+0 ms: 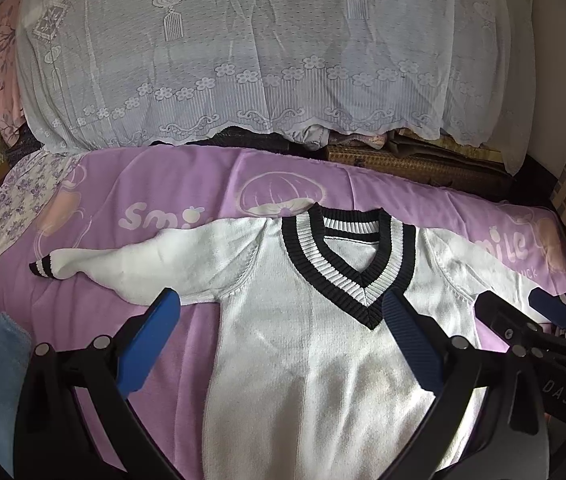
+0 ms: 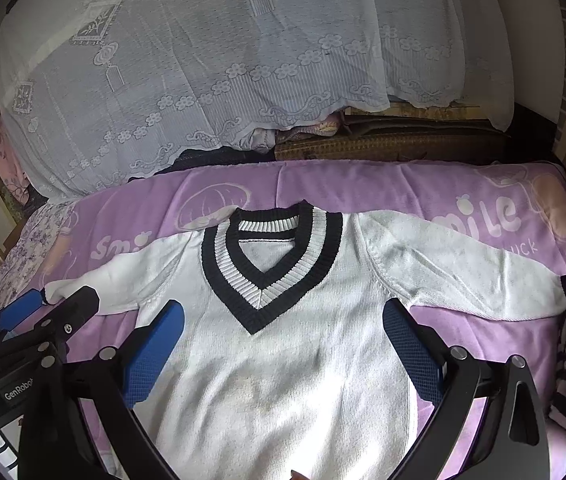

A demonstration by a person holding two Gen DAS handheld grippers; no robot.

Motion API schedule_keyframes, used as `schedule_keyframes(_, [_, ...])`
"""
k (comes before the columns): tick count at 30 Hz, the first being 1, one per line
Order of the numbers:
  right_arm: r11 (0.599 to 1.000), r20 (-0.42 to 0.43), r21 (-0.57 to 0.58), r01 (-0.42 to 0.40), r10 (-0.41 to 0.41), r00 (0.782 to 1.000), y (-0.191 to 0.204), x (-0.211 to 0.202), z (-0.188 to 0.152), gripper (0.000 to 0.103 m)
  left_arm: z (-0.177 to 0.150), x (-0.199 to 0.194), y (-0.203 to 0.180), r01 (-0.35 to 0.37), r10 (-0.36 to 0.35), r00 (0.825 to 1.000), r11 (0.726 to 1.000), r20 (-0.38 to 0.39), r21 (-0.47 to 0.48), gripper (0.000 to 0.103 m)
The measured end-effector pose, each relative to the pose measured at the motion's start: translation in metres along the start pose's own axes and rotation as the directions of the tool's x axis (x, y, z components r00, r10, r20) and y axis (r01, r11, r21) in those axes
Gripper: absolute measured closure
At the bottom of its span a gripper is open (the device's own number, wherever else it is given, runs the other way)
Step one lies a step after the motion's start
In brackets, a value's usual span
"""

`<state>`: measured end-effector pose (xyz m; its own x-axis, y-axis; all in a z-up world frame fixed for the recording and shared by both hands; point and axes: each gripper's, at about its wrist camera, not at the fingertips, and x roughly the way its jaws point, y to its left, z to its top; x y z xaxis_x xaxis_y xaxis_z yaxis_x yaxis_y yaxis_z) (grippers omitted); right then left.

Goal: Fold small clothes

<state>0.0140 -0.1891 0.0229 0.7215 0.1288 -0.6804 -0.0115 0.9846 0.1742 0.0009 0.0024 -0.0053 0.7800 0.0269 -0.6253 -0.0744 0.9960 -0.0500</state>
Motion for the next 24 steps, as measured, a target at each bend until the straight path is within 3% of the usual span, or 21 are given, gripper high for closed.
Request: schedule_keyframes(24, [1.0,0.006,0.002,-0.006,0.006,1.0,0.0042,-0.0031,-0.0009,0.003,-0.0001,0.0,0.0001,0.0,0.0,1.0,1.0,0.001,-0.001,0.004])
